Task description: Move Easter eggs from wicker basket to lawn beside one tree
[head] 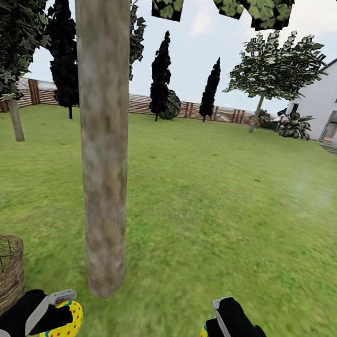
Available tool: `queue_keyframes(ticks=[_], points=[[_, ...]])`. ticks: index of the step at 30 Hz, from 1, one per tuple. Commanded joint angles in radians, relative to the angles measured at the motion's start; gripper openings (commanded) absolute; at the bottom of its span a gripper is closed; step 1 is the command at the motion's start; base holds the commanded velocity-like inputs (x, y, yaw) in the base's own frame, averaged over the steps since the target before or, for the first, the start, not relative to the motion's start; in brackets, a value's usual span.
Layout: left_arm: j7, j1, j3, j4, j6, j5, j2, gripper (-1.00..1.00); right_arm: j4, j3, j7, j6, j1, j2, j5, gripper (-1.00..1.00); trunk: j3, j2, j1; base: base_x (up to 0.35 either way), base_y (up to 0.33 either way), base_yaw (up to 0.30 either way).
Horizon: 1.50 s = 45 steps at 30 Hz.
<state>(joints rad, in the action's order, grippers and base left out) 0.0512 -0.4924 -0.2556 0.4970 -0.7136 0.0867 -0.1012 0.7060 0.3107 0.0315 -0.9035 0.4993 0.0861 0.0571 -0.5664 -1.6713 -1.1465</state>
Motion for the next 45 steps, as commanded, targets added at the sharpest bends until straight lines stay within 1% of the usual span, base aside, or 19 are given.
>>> queue_keyframes(ticks=[1, 5, 23, 40, 45], points=[[0.0, 0.0, -0.004, 0.001, -0.005, 0.007, -0.001, -1.0, 0.001, 0.005, 0.003, -0.003, 0.001, 0.001, 0.006, -1.0, -0.001, -0.001, 0.0, 0.0, 0.0, 0.0], [0.001, -0.001, -0.006, 0.004, -0.005, 0.007, -0.003, -1.0, 0.001, 0.006, 0.004, 0.002, 0.001, 0.001, 0.002, -1.0, -0.001, -0.001, 0.0, 0.0, 0.0, 0.103], [-0.001, -0.001, -0.002, 0.002, -0.004, 0.007, 0.001, -1.0, 0.001, 0.005, 0.002, 0.006, 0.001, 0.008, 0.003, -1.0, -0.001, -0.001, 0.0, 0.0, 0.0, 0.288], [-0.001, -0.001, -0.001, 0.0, -0.005, 0.007, 0.001, -1.0, 0.003, 0.004, 0.002, 0.006, 0.001, 0.012, 0.003, -1.0, -0.054, -0.12, -0.065, 0.0, 0.0, 0.02], [0.001, -0.001, -0.006, 0.002, -0.005, 0.007, -0.001, -1.0, 0.003, 0.005, 0.002, 0.006, 0.001, 0.012, 0.003, -1.0, -0.07, -0.155, -0.084, 0.0, 0.0, 0.0]])
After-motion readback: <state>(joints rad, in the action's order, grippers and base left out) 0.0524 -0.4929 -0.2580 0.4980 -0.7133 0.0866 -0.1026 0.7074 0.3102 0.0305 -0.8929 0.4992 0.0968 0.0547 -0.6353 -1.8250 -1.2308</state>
